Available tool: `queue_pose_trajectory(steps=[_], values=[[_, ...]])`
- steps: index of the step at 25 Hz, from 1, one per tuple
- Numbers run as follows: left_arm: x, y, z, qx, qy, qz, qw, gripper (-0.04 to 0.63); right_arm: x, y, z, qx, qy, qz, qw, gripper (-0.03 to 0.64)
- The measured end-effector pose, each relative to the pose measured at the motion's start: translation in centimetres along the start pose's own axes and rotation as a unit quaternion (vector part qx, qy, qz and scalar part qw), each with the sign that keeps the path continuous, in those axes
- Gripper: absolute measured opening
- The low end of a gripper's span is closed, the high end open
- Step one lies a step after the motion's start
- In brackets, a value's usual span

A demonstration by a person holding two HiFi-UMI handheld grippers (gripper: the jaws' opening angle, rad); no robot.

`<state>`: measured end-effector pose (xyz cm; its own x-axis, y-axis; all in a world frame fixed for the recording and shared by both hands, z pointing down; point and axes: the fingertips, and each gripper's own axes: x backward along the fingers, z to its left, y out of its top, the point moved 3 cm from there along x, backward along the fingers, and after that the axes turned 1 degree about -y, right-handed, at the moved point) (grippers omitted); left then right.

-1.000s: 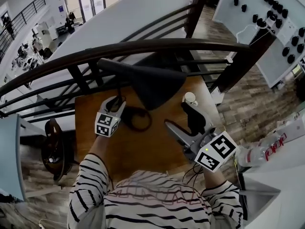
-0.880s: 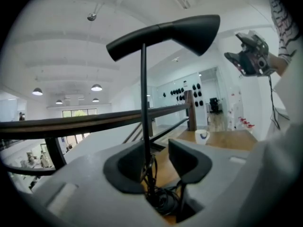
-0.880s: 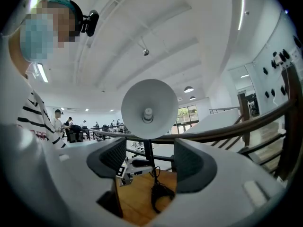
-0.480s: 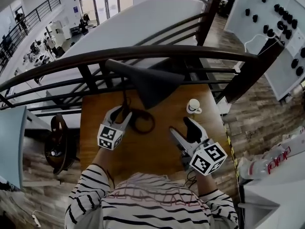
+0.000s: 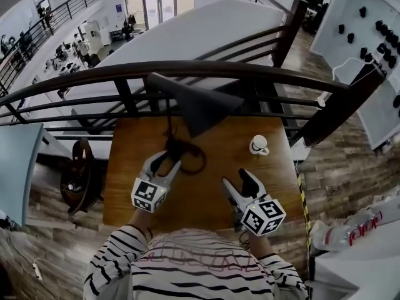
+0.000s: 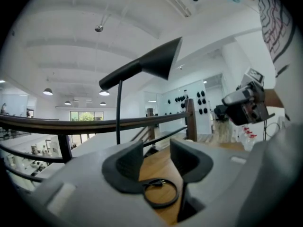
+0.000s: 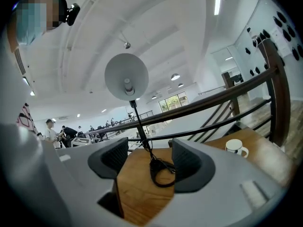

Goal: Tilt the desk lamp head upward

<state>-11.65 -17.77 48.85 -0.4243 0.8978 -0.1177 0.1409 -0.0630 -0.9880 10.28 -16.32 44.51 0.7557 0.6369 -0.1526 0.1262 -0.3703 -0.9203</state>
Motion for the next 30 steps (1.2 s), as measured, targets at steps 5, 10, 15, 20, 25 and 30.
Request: queue_pose_trajectory(steps=[5, 10, 15, 20, 25, 30], values=[[2.2, 0.4, -2.8, 0.015, 0.028, -0.007, 0.9995, 0.173, 0.5, -2.0, -1.2, -0.009, 0.002, 0.027, 1.000, 0.267], [4.4, -0.1, -5.2, 0.030, 0.056, -0.010, 0.9980, 0.173, 0.8, -3.9, -1.3, 0.003, 0.022, 0.054, 0.998, 0.233], [5.3, -0.4, -7.4, 0.027, 0.072, -0.009, 0.9970, 0.172, 0.9, -5.6, -1.4, 0.007, 0.035, 0.075, 0.997, 0.181], [5.4, 0.1, -9.5, 0.028, 0.074, -0.013, 0.9968, 0.139, 1.2, -6.7, -1.6, 0.009, 0.040, 0.088, 0.995, 0.130], [5.5, -0.2, -11.8, 0.029, 0.076, -0.013, 0.9966, 0.082, 2.0, -7.4, -2.0, 0.009, 0.043, 0.097, 0.994, 0.058], [5.5, -0.7, -13.2, 0.032, 0.065, -0.009, 0.9973, 0.054, 2.8, -7.7, -1.9, 0.012, 0.046, 0.100, 0.994, 0.009]])
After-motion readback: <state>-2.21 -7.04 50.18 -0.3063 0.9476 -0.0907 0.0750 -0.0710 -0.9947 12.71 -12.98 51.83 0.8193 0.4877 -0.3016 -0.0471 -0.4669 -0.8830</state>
